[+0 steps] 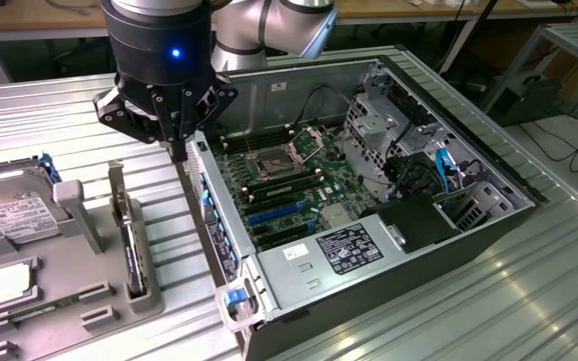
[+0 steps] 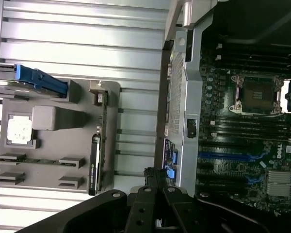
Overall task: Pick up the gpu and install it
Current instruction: 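Reach for the gpu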
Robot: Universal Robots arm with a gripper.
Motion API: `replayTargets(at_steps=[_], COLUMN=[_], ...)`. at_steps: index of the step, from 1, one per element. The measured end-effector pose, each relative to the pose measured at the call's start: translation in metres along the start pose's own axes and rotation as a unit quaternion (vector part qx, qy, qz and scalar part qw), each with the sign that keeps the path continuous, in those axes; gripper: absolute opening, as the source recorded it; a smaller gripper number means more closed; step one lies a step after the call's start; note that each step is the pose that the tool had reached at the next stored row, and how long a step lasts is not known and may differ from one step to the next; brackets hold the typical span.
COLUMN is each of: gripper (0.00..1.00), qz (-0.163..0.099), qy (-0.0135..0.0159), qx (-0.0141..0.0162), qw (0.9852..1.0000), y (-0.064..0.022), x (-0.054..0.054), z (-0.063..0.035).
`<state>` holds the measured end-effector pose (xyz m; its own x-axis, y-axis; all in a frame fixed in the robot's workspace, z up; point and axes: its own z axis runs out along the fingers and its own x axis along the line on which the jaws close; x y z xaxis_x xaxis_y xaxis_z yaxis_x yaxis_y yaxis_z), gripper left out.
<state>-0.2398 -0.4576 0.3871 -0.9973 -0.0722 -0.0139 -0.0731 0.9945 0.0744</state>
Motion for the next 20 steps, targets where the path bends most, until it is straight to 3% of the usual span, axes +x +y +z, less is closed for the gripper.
replayTargets(at_steps=[9, 20], gripper=[0.11, 0.11], qz=[0.0, 0.0], qy=[0.0, 0.0001], qx=[0.0, 0.0], qw=[1.0, 1.0], y=[0.0004, 0.003], x=[0.006, 0.041], z=[0.0, -0.0002])
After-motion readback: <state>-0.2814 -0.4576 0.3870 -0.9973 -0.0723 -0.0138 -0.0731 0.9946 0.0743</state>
